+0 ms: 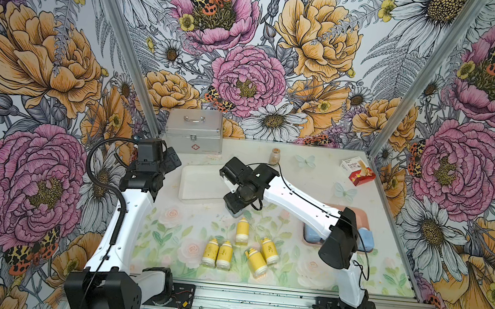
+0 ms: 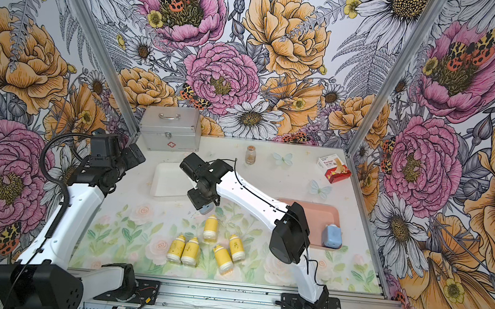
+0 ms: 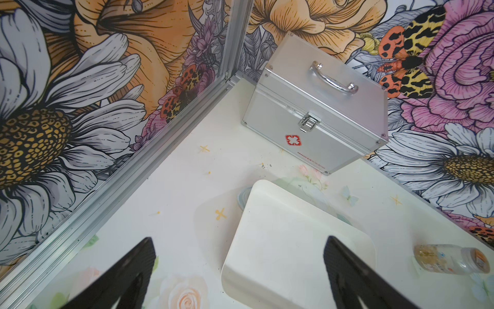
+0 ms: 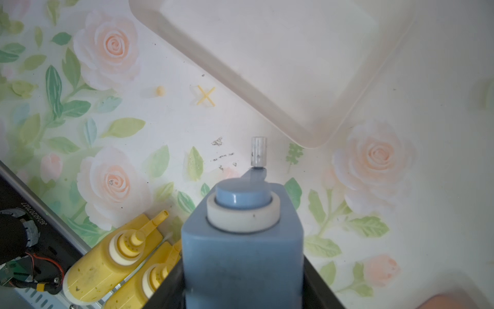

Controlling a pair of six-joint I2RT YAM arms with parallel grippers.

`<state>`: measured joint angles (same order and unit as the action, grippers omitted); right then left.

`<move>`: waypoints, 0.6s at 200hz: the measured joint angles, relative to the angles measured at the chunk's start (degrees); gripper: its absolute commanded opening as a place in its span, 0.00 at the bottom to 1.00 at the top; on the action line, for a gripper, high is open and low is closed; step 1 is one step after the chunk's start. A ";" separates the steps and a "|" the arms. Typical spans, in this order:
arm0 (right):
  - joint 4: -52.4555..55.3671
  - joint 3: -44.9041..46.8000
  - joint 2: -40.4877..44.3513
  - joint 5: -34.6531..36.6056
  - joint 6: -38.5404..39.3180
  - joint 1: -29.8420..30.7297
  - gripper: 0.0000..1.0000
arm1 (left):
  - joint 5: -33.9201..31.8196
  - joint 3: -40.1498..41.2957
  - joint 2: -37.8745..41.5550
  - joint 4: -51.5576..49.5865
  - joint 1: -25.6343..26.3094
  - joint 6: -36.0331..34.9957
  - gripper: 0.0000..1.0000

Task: Place the pencil sharpeners by color into the storage box
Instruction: Pick up the pencil sharpener from the center of the board.

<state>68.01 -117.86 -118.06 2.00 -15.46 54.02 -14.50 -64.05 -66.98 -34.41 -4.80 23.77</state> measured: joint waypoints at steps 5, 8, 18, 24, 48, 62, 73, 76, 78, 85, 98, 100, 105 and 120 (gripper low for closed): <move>0.04 1.07 1.31 0.61 -0.09 -0.52 0.33 | 0.02 0.00 0.00 -0.02 0.00 0.11 0.99; 0.04 1.79 2.14 0.90 -0.11 -0.83 0.33 | 0.04 0.00 0.00 -0.02 0.00 0.11 0.99; -0.02 4.42 5.03 2.14 -0.22 -2.12 0.34 | 0.22 0.00 0.00 -0.02 0.00 0.13 0.99; -0.04 6.01 6.69 2.80 -0.37 -2.86 0.34 | 0.31 0.00 0.00 0.00 0.00 0.13 0.99; -0.15 12.85 12.94 5.27 -1.27 -6.23 0.34 | 0.66 0.00 0.00 0.00 0.00 0.15 0.99; -0.07 17.33 16.94 6.51 -1.99 -8.70 0.34 | 0.83 0.00 0.00 0.00 0.00 0.15 0.99; 0.04 20.85 20.24 7.43 -2.73 -11.13 0.34 | 1.53 0.00 0.00 0.00 0.00 0.17 0.99; 0.15 21.75 21.09 7.72 -2.99 -11.76 0.34 | 1.73 0.00 0.00 0.00 0.00 0.22 0.99; 0.22 22.21 21.59 7.91 -3.10 -12.15 0.34 | 1.84 0.00 0.00 0.00 0.00 0.26 0.99; 0.44 24.41 23.82 8.44 -3.67 -14.08 0.34 | 2.32 0.00 -0.07 0.00 0.00 0.33 0.99; 0.87 27.98 27.39 9.35 -4.48 -17.38 0.34 | 2.89 0.00 -0.26 0.11 0.00 0.35 0.99; 0.96 28.55 27.96 9.55 -4.66 -17.97 0.34 | 2.93 0.00 -0.28 0.13 0.00 0.35 0.99; 1.27 29.90 29.35 10.05 -4.81 -19.32 0.34 | 3.21 0.00 -0.37 0.15 0.00 0.35 0.99; 2.05 33.42 32.85 11.30 -5.25 -23.12 0.34 | 3.65 0.00 -0.50 0.24 0.00 0.35 0.99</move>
<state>70.06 -84.44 -85.21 13.30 -20.71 30.89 -10.85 -64.05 -67.48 -34.17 -4.80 24.12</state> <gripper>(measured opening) 0.569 0.987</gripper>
